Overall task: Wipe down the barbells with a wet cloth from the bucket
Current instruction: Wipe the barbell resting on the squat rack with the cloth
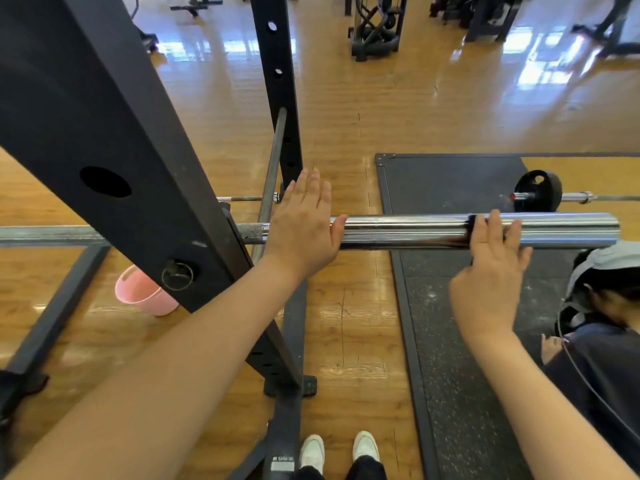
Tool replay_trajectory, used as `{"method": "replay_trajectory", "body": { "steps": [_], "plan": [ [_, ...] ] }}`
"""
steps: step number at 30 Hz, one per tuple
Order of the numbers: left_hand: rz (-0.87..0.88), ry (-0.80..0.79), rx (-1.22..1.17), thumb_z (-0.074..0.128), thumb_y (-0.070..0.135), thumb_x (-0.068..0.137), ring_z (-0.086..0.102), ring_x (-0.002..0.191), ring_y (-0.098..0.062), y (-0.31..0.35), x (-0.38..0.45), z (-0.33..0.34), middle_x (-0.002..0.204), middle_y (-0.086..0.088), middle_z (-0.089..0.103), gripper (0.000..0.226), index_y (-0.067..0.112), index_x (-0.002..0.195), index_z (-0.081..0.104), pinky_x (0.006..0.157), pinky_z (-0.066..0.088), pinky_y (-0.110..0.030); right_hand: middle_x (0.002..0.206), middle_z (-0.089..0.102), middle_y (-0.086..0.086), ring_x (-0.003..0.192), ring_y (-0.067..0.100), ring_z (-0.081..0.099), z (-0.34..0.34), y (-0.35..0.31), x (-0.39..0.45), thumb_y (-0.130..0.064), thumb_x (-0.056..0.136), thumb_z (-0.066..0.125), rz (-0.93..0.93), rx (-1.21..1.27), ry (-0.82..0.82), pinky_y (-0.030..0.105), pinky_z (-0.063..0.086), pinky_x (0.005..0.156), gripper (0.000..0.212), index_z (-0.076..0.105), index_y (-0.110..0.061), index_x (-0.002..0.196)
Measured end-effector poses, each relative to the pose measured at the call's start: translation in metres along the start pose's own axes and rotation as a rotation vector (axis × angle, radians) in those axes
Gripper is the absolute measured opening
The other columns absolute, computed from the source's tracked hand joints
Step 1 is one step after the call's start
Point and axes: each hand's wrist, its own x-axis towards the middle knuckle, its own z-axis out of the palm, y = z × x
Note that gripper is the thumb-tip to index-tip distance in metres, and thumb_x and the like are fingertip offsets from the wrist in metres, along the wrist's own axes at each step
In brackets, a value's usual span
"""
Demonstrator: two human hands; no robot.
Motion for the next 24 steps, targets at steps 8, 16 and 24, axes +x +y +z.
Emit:
{"method": "replay_trajectory", "body": {
  "steps": [8,16,24],
  "plan": [
    [-0.013,-0.034,-0.021,0.014,0.044,0.092,0.032,0.137,-0.038,0.002,-0.001,-0.002,0.143,-0.027,0.039,0.072,-0.006,0.136,0.043,0.114,0.019,-0.043,0.144,0.037,0.023,0.136,0.038,0.023,0.025,-0.050,-0.026,0.014,0.074,0.035,-0.255,0.040,0.015,0.055,0.015,0.108,0.064,0.038,0.006,0.137],
    [-0.003,0.003,-0.023,0.022,0.041,0.093,0.042,0.130,-0.039,-0.001,0.000,0.000,0.136,-0.027,0.048,0.066,-0.006,0.129,0.051,0.110,0.028,-0.045,0.148,0.030,0.023,0.139,0.042,0.018,0.009,-0.009,0.002,0.020,0.069,0.040,0.069,0.008,0.076,0.060,0.010,0.111,0.071,0.036,0.006,0.139],
    [-0.040,-0.014,-0.072,0.016,0.043,0.092,0.031,0.139,-0.035,0.002,-0.004,-0.003,0.145,-0.021,0.040,0.068,0.000,0.137,0.044,0.114,0.018,-0.048,0.143,0.042,0.017,0.136,0.035,0.025,0.026,-0.037,-0.023,0.023,0.068,0.052,-0.268,0.027,0.034,0.057,0.012,0.109,0.071,0.045,0.001,0.135]
  ]
}}
